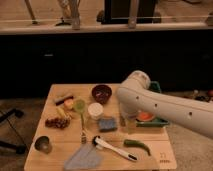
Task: Place pepper in purple bowl
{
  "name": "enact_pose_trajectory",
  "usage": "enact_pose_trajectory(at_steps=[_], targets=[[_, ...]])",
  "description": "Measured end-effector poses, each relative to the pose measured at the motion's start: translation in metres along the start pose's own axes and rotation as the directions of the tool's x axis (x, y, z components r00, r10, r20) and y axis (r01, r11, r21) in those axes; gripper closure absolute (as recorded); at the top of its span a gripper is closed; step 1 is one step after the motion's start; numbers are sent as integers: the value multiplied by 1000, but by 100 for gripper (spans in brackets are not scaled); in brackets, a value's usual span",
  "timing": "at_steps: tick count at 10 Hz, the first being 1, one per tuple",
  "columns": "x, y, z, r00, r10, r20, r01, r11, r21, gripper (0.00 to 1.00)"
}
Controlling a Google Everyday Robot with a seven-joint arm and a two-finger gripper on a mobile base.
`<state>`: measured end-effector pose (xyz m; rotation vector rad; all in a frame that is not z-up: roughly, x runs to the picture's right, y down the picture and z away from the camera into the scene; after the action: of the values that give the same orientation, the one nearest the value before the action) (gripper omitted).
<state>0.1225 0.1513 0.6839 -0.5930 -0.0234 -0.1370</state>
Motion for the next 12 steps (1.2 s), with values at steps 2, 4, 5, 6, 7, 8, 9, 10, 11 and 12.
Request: enact_pose_trajectory(at_steps=[2,4,5,6,7,8,9,10,11,12], targets=[[48,19,16,995,95,20,-95,996,-4,20],[74,36,31,983,180,38,-180,984,-8,20],[83,46,43,972,228,47,-228,974,-13,20],[88,53,52,965,257,52,-257,966,-9,20],[87,56,57,963,265,57,-265,964,-6,20],[85,60,64,961,269,61,-269,963,-3,20],[82,63,69,962,267,62,-267,964,1,20],[79,65,73,963,261,63,-262,965,2,20],[76,66,77,965,254,64,-255,967,4,20],[72,68,83,968,244,63,-244,970,2,20]])
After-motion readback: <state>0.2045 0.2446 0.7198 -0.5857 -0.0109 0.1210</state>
